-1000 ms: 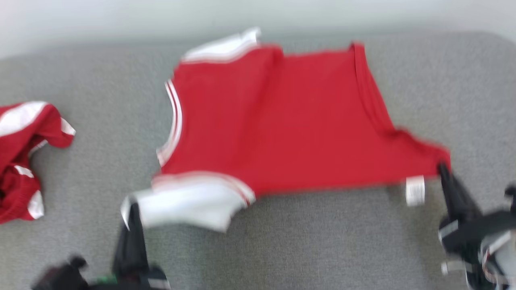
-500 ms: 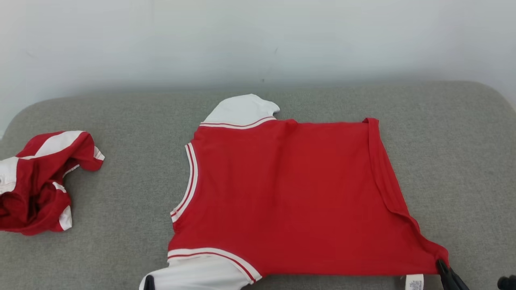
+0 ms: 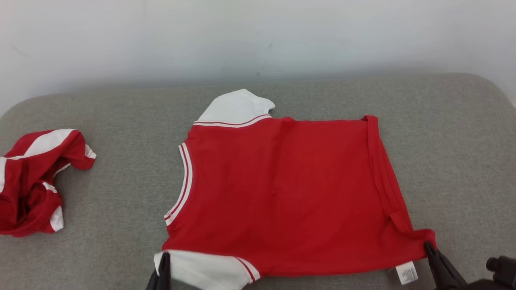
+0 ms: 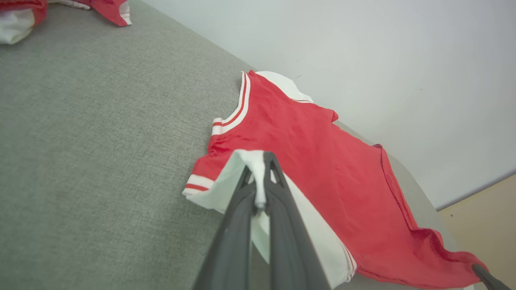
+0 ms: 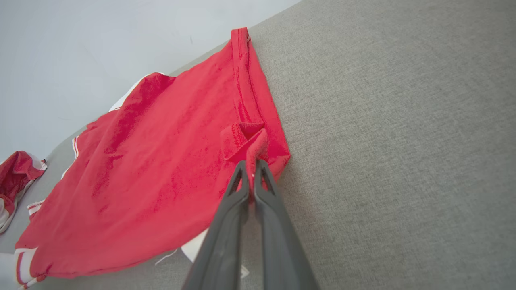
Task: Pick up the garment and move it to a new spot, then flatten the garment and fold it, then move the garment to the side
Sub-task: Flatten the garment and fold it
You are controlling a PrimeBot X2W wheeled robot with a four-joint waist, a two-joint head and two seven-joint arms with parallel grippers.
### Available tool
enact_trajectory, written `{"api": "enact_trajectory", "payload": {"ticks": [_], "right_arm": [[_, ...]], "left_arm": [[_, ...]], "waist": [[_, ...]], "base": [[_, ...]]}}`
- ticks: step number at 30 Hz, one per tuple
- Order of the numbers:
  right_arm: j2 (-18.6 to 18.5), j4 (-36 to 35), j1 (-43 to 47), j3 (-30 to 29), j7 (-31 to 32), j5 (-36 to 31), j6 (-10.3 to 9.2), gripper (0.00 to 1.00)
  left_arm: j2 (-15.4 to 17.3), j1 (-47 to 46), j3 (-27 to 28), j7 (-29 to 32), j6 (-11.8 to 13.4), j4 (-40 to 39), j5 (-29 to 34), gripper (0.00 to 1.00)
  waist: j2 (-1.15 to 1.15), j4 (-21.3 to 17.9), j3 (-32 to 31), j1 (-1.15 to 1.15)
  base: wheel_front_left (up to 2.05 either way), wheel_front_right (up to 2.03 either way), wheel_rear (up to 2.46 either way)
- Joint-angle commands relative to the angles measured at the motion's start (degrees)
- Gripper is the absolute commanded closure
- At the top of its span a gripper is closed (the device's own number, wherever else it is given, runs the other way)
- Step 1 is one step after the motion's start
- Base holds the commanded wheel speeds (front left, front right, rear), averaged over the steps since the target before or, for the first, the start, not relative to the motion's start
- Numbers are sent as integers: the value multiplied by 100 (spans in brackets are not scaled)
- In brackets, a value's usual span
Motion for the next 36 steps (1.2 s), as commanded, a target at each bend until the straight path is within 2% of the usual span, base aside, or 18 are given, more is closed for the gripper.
{"api": "enact_trajectory", "payload": {"ticks": [1,5,11,15,21,22,23,28,36], "right_arm": [[36,-64,-103,-59,103,19,-15,100],[146,-106,-528,-140,466,47,-15,100],[273,283,-1329,-231,855,-16,-15,100],[364,634,-1859,-146,878,-87,-15,100],[352,1152,-2410,10,655,-208,-15,100],[322,1290,-2487,60,531,-231,-15,0],[302,1353,-2498,87,476,-236,-15,0],[83,1456,-2255,273,129,-322,-15,0],[-134,1212,-1564,439,-56,-303,-15,0]], "left_arm": [[88,-187,4,52,-44,-8,59,100],[296,-781,-5,268,-114,49,186,100],[467,-1862,-37,612,-258,535,281,100],[458,-2482,-36,699,-360,1181,236,100],[390,-3141,-74,490,-558,2089,267,100],[370,-3261,-118,383,-630,2336,300,55],[354,-3301,-142,338,-647,2453,299,0],[324,-3172,-116,47,-741,2729,312,0],[402,-2269,-9,-97,-708,2472,378,0]], "waist": [[0,-67,58,0],[0,-202,184,0],[0,-328,469,0],[0,-378,690,0],[0,-372,878,0],[0,-350,872,0],[0,-333,853,0],[0,-232,631,0],[0,-154,338,0]], "base": [[0,0,0],[0,0,0],[0,0,0],[0,0,0],[0,0,0],[0,0,0],[0,0,0],[0,0,0],[0,0,0]]}}
